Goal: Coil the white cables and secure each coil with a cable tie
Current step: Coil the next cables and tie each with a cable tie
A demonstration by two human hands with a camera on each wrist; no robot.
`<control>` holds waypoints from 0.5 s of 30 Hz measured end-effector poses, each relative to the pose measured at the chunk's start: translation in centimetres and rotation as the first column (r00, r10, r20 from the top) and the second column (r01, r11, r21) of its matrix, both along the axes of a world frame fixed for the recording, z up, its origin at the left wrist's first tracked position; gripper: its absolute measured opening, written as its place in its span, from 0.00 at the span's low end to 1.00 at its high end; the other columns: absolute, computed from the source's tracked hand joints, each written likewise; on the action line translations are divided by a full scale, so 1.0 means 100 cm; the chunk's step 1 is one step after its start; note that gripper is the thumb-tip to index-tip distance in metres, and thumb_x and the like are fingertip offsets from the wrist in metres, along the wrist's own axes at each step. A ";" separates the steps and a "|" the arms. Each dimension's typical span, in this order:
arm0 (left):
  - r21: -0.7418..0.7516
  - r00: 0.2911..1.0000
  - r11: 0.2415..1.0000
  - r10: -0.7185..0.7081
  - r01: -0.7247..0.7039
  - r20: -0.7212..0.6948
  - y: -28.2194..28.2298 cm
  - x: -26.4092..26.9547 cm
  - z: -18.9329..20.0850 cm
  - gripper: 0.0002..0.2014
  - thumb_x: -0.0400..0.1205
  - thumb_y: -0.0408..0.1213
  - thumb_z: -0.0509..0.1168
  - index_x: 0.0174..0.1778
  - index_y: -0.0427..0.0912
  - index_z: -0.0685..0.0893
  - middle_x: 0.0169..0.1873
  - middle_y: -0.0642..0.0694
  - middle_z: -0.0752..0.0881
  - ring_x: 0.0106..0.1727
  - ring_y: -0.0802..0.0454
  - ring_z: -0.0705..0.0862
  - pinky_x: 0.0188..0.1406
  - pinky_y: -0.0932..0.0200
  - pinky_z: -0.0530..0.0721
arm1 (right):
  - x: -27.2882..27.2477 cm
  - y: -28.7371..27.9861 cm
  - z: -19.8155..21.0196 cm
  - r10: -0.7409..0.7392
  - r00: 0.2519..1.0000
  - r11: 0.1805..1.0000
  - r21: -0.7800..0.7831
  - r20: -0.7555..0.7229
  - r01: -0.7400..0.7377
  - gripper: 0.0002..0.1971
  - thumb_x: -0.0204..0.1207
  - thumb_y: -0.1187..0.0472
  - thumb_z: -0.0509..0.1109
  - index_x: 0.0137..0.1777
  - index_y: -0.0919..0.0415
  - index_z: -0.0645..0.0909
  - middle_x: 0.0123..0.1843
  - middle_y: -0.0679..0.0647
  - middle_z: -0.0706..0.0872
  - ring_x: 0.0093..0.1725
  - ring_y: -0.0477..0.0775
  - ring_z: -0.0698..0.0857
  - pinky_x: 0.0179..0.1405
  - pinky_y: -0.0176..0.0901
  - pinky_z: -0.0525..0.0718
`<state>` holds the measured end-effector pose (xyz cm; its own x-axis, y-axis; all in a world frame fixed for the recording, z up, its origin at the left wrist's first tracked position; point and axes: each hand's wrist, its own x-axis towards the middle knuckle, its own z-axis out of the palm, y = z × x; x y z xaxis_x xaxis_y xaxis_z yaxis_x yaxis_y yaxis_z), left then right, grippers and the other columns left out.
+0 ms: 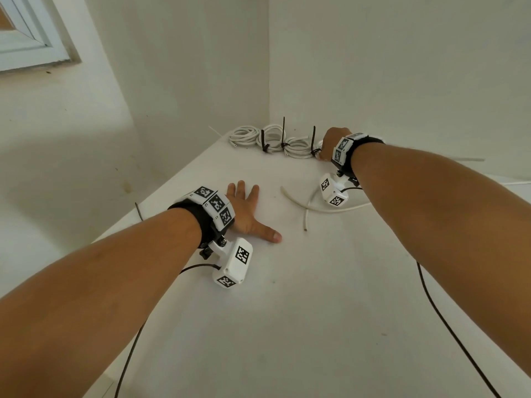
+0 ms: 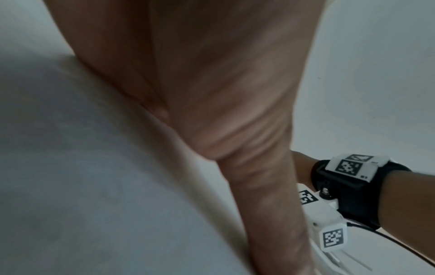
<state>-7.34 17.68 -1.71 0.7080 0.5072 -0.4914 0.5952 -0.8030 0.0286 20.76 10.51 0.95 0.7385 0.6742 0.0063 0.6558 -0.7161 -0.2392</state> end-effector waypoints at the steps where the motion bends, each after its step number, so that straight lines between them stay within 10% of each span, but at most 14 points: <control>1: 0.003 1.000 1.000 -0.001 0.001 0.002 0.000 0.000 0.000 0.69 0.63 0.79 0.66 0.84 0.50 0.27 0.84 0.40 0.27 0.85 0.39 0.29 0.82 0.34 0.41 | -0.004 -0.001 0.001 0.008 1.000 1.000 0.002 -0.006 -0.008 0.20 0.73 0.53 0.77 0.61 0.64 0.85 0.63 0.65 0.86 0.63 0.68 0.84 0.49 0.48 0.76; 5: 0.010 1.000 1.000 0.002 -0.002 0.014 -0.001 0.000 -0.001 0.69 0.64 0.79 0.66 0.85 0.50 0.28 0.84 0.40 0.28 0.85 0.39 0.30 0.82 0.33 0.40 | -0.017 -0.012 0.006 0.027 0.992 0.998 -0.060 0.125 -0.020 0.11 0.81 0.54 0.68 0.47 0.63 0.83 0.59 0.62 0.87 0.57 0.67 0.85 0.59 0.57 0.84; 15: 0.090 0.999 0.996 -0.026 0.022 0.048 -0.003 -0.003 -0.002 0.67 0.65 0.81 0.62 0.86 0.48 0.32 0.86 0.38 0.32 0.87 0.36 0.35 0.82 0.33 0.45 | -0.105 -0.089 0.032 0.395 0.918 0.913 -0.122 0.028 -0.389 0.10 0.76 0.52 0.74 0.51 0.56 0.90 0.51 0.47 0.90 0.54 0.50 0.86 0.57 0.43 0.82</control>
<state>-7.67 17.39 -1.92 0.7424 0.5303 -0.4093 0.5754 -0.8177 -0.0158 10.22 1.60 4.16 0.4157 0.9078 -0.0558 0.8982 -0.4194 -0.1314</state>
